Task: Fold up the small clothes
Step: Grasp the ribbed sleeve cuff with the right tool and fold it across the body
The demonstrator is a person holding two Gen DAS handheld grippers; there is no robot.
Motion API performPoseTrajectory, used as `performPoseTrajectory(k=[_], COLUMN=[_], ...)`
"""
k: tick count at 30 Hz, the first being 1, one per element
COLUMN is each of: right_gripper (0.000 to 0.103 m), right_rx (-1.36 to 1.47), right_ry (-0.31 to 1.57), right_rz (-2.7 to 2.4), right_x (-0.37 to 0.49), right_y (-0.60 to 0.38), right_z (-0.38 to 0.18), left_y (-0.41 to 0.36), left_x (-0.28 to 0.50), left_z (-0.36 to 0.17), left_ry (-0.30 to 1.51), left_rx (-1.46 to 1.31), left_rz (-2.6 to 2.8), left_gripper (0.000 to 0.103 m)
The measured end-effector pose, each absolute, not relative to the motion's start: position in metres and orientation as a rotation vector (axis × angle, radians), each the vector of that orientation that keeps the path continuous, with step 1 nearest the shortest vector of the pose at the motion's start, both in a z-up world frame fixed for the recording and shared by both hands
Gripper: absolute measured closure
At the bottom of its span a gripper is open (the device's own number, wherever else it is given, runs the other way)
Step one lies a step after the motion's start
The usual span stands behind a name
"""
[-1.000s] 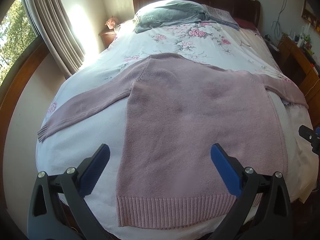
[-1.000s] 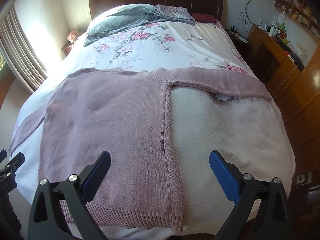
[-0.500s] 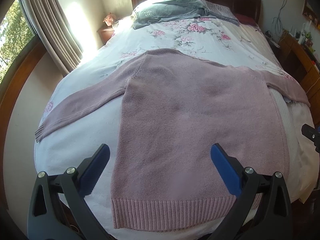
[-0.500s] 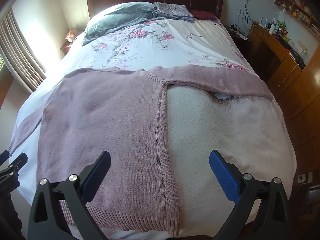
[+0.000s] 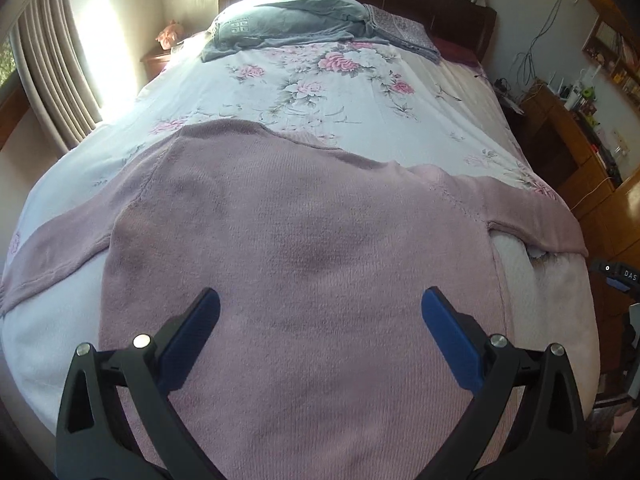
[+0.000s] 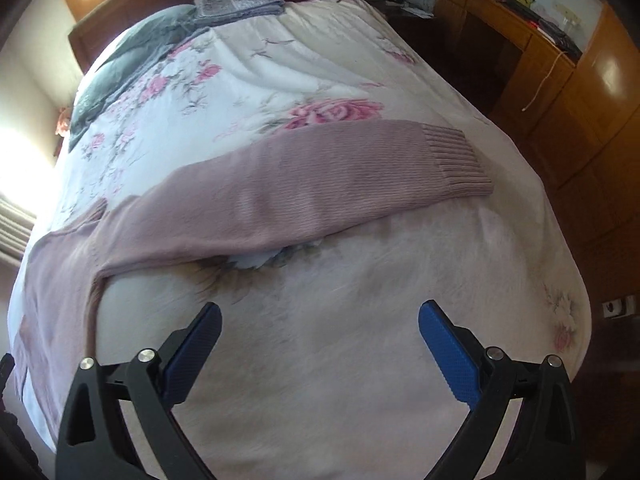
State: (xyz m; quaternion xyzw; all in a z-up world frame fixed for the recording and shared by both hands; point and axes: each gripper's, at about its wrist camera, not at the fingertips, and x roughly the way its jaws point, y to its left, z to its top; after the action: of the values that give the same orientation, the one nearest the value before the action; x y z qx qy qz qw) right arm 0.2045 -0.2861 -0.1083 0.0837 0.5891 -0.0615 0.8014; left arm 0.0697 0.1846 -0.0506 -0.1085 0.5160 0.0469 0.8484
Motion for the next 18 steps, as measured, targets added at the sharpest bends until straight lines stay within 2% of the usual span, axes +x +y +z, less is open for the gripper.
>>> performPoseTrajectory(k=[4,13,16,18], right_gripper=[0.009,0.012,0.023,0.035], right_rx=[0.35,0.604,0.595,0.581], right_ry=[1.364,1.352,1.334,1.324], right_rz=[-0.14,-0.13,-0.143,-0.145], right_x=[0.248,0.292,0.299,0.302], right_y=[-0.361,-0.43,-0.435,-0.434], right_z=[-0.154,-0.197,-0.197,-0.194], left_y=[0.157,0.119,0.117,0.118], left_x=[0.106,0.139,0.142,0.144], left_z=[-0.055,-0.062,-0.062,-0.063], left_ry=[1.093,1.089,1.088,1.089], left_rx=[-0.255,-0.209,-0.197,-0.196], left_rz=[0.107,0.13,0.14,0.146], left_gripper=[0.003,0.003,0.003,0.003])
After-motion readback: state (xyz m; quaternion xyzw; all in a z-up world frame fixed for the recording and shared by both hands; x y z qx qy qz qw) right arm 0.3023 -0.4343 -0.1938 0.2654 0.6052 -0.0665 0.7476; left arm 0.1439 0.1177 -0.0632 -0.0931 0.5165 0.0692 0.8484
